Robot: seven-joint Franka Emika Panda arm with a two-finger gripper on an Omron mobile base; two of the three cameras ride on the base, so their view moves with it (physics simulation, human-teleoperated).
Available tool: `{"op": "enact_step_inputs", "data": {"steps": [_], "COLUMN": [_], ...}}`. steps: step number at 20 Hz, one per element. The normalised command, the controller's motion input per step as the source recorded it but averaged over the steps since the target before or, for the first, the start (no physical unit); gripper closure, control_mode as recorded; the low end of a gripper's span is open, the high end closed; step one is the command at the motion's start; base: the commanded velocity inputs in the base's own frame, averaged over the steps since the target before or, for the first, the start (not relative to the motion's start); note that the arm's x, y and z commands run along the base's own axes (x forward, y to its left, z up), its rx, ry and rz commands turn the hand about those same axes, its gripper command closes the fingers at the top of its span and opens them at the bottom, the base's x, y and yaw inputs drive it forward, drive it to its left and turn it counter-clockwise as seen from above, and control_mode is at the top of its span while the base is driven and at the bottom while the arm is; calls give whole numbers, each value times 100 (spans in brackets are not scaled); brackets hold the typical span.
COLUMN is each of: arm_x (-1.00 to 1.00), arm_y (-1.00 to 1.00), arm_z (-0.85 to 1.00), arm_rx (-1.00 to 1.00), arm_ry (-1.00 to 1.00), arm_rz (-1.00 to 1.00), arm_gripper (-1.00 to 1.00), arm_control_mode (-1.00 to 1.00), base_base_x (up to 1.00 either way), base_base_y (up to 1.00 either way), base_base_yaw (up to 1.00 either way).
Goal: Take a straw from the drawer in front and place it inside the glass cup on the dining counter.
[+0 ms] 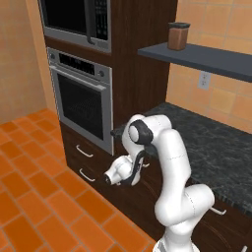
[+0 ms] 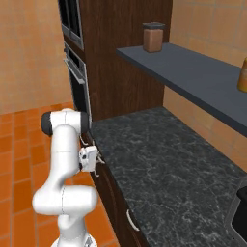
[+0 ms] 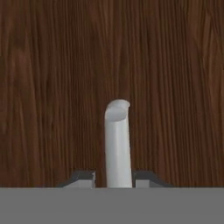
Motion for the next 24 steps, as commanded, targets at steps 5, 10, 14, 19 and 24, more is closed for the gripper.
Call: {"op": "enact_step_inputs", "data": {"steps": [5, 10, 14, 19, 24], "arm_x": [-70, -91, -91, -83, -54], "arm_y": [63, 100, 100, 100, 95], "arm_z": [0, 10, 17, 19, 17], "arm_rx": [0, 0, 0, 0, 4], "arm_ry": [0, 0, 4, 7, 13], "arm_rz": [0, 1, 1, 0, 0], "arm_gripper": [100, 100, 100, 100, -100], "arm_control_mode": [-100, -100, -100, -100, -100], "base_base_x": [0, 0, 0, 0, 0], "base_base_y": [0, 0, 0, 0, 0], "base_base_yaw": [0, 0, 0, 0, 0]}}
